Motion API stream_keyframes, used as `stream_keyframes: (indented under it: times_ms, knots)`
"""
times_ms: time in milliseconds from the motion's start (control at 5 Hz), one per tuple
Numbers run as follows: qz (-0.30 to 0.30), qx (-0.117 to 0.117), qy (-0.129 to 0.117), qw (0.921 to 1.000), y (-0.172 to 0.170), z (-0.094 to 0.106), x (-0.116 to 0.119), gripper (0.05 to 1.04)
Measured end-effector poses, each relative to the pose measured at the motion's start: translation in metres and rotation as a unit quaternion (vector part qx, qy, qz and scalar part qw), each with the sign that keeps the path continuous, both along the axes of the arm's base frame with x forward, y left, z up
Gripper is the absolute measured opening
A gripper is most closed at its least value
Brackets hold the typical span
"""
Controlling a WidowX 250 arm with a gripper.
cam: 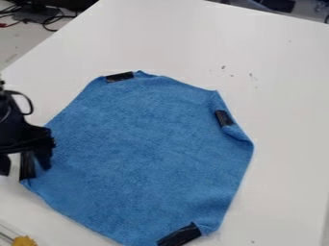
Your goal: Fold the cloth bottom left to top left
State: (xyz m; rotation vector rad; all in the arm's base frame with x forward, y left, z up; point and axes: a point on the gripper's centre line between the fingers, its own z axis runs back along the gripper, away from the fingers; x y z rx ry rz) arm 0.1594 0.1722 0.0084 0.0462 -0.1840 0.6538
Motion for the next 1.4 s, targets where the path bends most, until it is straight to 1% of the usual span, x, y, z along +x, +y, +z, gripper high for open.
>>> stream_keyframes:
  times_ms: [200,400,600,800,1000,1200,1400]
  knots:
    - [0.0,-0.003,0.004,1.0,0.004,-0.003,-0.004,0.994]
    - [0.002,-0.002,0.006,1.0,0.011,-0.005,0.001,0.93]
    - [0.008,-0.006,0.007,0.9999,0.012,-0.007,0.004,0.667]
    - [-0.001,-0.005,0.006,1.0,0.01,-0.007,0.011,0.398]
    - [-0.009,-0.006,0.016,0.9998,0.005,-0.005,0.015,0.214]
    - [-0.008,0.006,0.034,0.9994,-0.002,0.007,0.015,0.109]
    - [-0.014,0.042,0.035,0.9984,-0.007,0.034,0.02,0.073]
